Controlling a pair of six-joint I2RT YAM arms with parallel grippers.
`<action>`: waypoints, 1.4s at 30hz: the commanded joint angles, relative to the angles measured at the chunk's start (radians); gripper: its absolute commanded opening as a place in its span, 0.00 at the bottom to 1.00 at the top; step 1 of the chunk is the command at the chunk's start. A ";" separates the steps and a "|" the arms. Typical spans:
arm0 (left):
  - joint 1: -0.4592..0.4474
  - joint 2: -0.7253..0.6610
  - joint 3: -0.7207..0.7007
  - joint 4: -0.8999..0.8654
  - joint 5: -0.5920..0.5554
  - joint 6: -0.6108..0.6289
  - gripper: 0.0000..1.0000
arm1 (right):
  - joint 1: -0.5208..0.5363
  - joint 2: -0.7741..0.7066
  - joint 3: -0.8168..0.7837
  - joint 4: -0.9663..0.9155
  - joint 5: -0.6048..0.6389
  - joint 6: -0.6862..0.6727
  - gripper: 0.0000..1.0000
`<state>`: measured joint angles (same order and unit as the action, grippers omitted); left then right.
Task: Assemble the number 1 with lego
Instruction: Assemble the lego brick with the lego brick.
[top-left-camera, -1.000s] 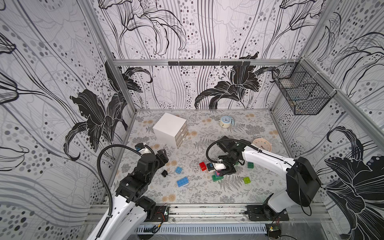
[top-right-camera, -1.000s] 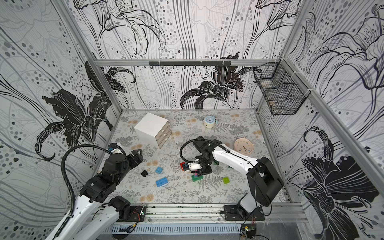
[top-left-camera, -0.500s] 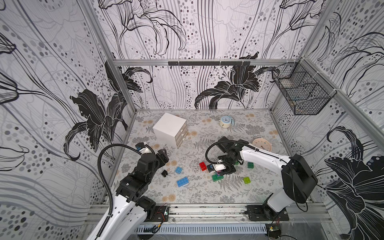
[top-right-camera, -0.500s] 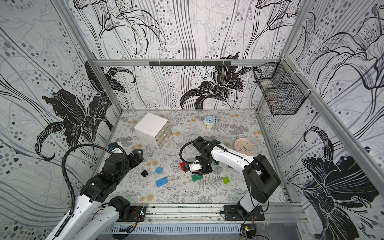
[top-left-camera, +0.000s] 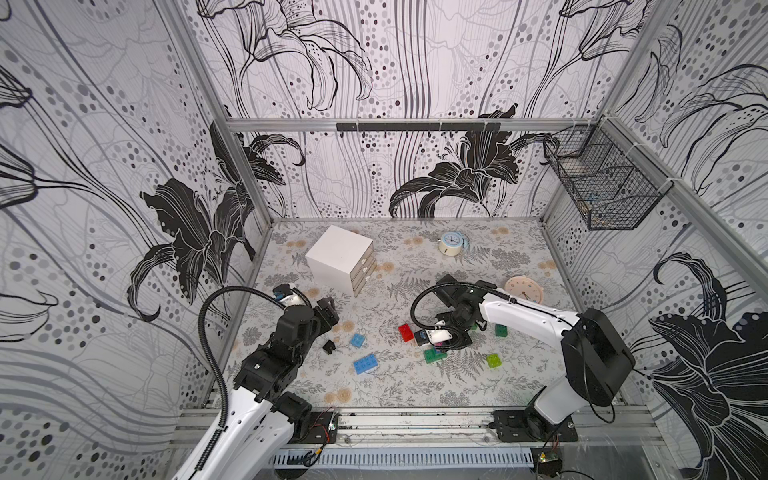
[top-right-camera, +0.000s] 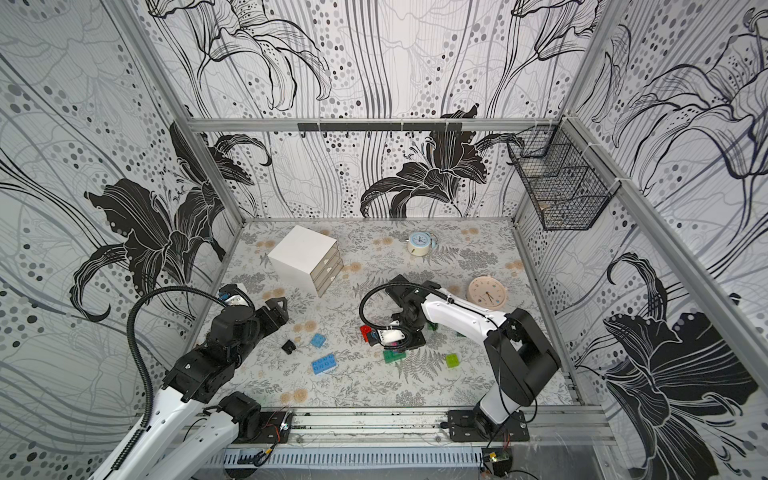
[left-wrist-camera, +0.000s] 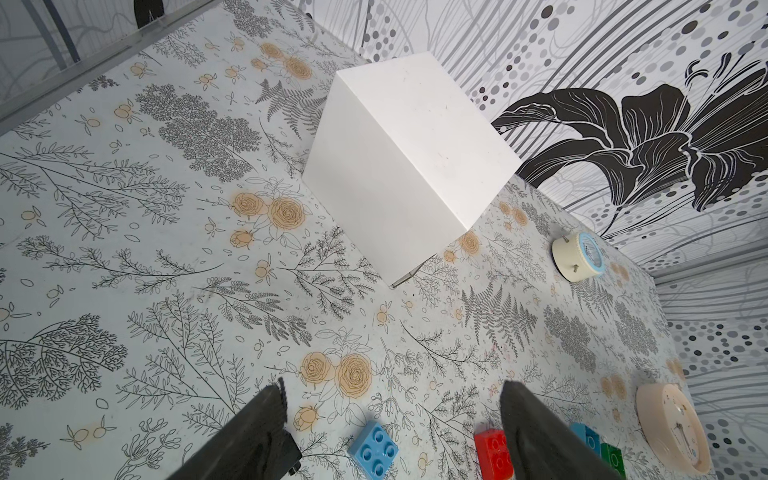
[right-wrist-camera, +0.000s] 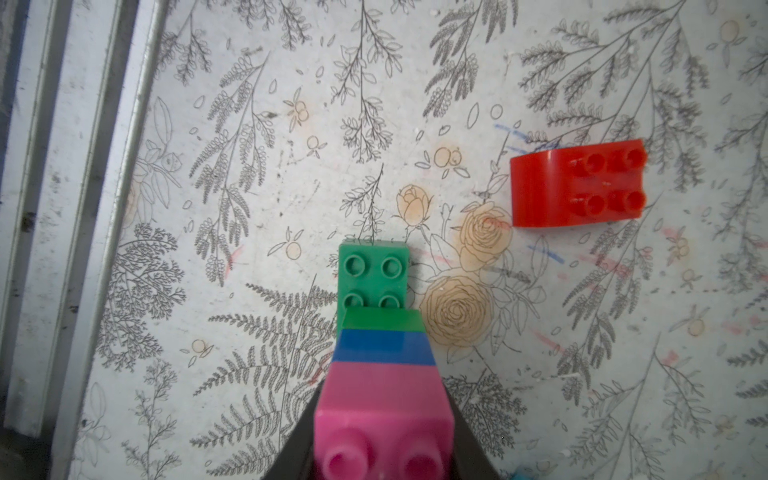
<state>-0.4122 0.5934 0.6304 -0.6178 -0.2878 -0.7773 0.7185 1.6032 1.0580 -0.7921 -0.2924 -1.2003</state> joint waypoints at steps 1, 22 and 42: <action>0.007 -0.001 -0.014 0.046 0.001 0.016 0.84 | 0.007 0.006 -0.028 0.001 -0.034 0.014 0.08; 0.007 0.006 -0.009 0.042 0.001 0.012 0.83 | 0.059 0.095 -0.066 0.035 0.162 0.006 0.03; 0.007 0.020 0.016 0.039 0.033 0.053 0.85 | 0.065 -0.111 0.051 0.011 -0.009 0.309 0.85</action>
<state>-0.4118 0.5991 0.6300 -0.6071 -0.2825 -0.7605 0.7795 1.5959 1.0985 -0.7746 -0.2508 -1.0058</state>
